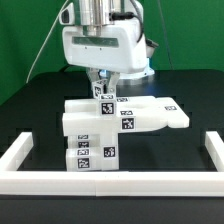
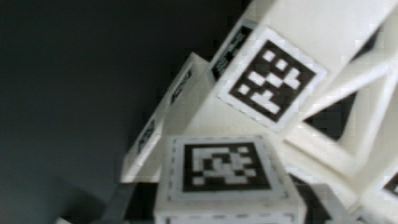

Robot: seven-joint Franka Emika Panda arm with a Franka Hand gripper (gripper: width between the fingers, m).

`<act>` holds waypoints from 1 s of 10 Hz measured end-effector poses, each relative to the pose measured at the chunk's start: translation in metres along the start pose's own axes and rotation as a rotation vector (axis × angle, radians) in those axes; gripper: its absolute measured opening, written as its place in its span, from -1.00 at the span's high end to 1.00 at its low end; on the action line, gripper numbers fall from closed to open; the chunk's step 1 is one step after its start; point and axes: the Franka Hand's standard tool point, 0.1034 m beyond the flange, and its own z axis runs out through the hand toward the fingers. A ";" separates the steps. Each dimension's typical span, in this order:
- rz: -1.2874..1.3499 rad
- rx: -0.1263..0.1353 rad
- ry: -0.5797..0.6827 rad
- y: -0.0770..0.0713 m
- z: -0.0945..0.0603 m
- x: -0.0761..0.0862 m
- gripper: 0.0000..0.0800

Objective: Assemble chair

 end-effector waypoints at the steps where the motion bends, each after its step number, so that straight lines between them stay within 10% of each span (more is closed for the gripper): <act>1: 0.073 0.000 0.000 0.000 0.000 0.000 0.31; 3: 0.145 0.010 -0.004 0.000 0.000 0.001 0.31; 5: 0.108 0.010 -0.004 0.000 0.000 0.001 -0.33; 6: 0.080 0.010 -0.004 0.000 0.000 0.001 -0.33; 10: -0.607 0.020 -0.003 0.009 -0.006 0.003 -0.62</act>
Offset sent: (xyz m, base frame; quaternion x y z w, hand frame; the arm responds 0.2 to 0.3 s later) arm 0.0000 0.0000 0.0000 0.0000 0.0000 0.0000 1.0000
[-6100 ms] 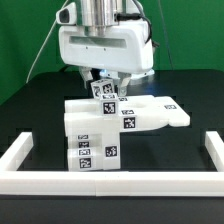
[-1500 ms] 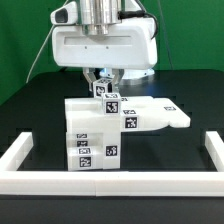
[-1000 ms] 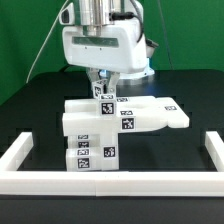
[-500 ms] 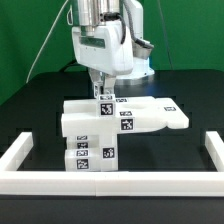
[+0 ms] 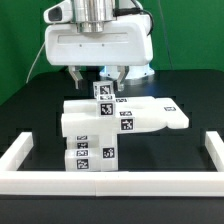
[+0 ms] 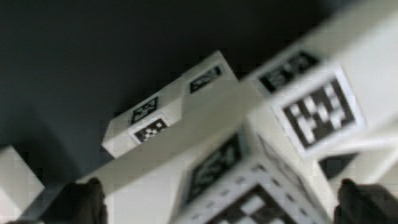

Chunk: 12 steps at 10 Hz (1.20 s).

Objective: Assemble chair

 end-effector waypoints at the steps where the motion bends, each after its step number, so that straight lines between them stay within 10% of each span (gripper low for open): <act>1: -0.089 -0.002 0.000 0.002 0.000 0.001 -0.62; 7: -0.411 -0.023 -0.004 -0.015 0.003 -0.004 -0.62; 9: -0.408 -0.023 -0.004 -0.015 0.003 -0.004 -0.01; 12: -0.152 -0.022 -0.002 -0.015 0.003 -0.004 0.30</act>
Offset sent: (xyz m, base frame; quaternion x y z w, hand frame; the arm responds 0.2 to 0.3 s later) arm 0.0070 0.0615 -0.0010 0.0013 -0.0013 -0.3385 0.9410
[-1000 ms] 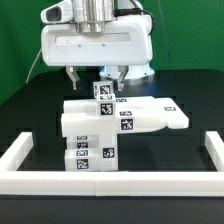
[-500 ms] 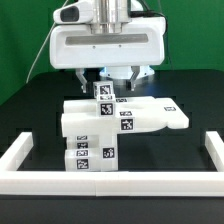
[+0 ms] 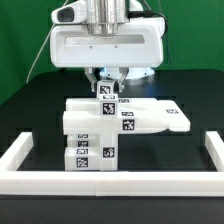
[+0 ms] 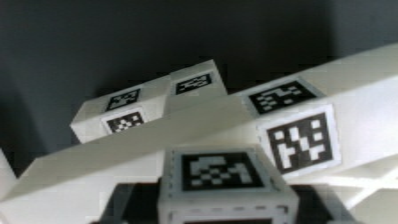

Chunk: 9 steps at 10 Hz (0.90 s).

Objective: Assemble chair

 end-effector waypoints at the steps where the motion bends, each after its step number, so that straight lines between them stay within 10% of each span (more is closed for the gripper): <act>1: 0.075 0.000 0.000 0.000 0.000 0.000 0.30; 9: 0.713 -0.004 0.005 0.001 0.002 0.006 0.29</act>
Offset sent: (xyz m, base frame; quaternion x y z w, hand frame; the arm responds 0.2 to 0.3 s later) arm 0.0087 -0.0186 -0.0021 -0.0432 -0.0140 0.2591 0.9648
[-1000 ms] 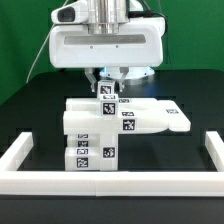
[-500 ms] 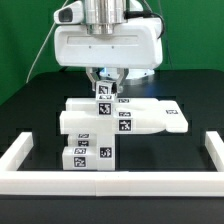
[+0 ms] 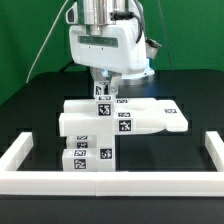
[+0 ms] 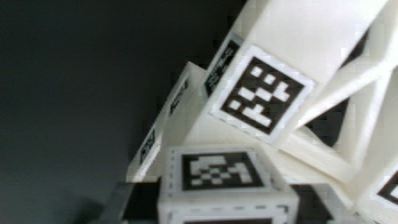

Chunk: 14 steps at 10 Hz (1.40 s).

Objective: Assemble chair

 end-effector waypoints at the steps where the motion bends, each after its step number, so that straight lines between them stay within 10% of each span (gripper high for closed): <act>1: -0.018 0.000 0.000 0.000 0.000 0.000 0.12; 2: -0.026 -0.001 0.000 0.000 0.000 0.000 -0.30; 5: -0.615 0.002 0.006 0.012 -0.001 0.007 -0.61; 13: -1.078 -0.023 0.003 0.005 -0.003 -0.008 -0.62; 14: -1.041 -0.024 0.003 0.005 -0.002 -0.008 -0.32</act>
Offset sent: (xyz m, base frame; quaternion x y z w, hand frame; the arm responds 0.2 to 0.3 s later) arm 0.0034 -0.0039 -0.0016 0.0728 -0.0414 -0.4208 0.9033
